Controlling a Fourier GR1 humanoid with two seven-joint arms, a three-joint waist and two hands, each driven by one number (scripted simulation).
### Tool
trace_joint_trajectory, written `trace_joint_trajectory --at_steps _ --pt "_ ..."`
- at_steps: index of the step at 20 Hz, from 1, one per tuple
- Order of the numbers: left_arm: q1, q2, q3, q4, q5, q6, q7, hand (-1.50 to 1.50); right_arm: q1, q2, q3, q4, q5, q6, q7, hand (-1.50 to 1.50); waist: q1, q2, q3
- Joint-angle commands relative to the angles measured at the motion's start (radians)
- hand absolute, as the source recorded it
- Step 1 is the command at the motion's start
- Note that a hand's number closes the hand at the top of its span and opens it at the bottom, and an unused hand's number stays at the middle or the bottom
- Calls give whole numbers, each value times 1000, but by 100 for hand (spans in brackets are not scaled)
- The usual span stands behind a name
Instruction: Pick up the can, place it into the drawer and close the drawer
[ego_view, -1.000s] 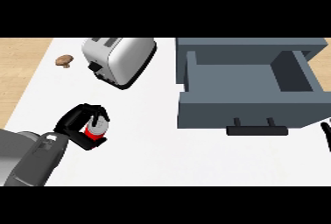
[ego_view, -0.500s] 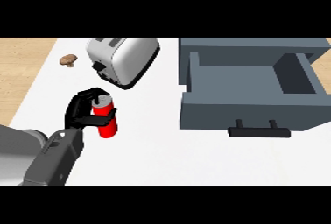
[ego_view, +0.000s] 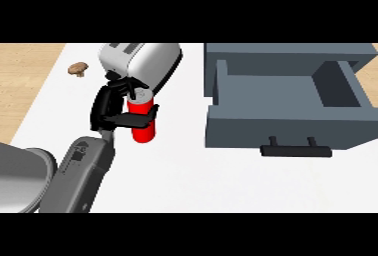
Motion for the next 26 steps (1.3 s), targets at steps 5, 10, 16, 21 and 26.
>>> trace_joint_trajectory --at_steps 5,10,16,21,26 --pt "-25 -67 -130 -338 -94 153 333 150 -31 49 73 -33 85 -34 35 -150 -13 7 -2" --pt "-213 -111 -136 -267 -148 196 429 150 -57 27 32 -5 52 -18 40 -150 -22 10 -2" --pt "-389 -104 -105 -145 -145 213 436 150 -18 -12 -74 36 -43 49 -24 -150 -30 11 -2" --pt "-638 -113 -126 -19 -124 328 558 150 -40 38 13 -7 42 0 24 -150 -37 13 -1" --pt "-762 -113 -137 161 -63 355 495 150 -82 -8 -31 20 2 22 44 -150 -45 16 -1"
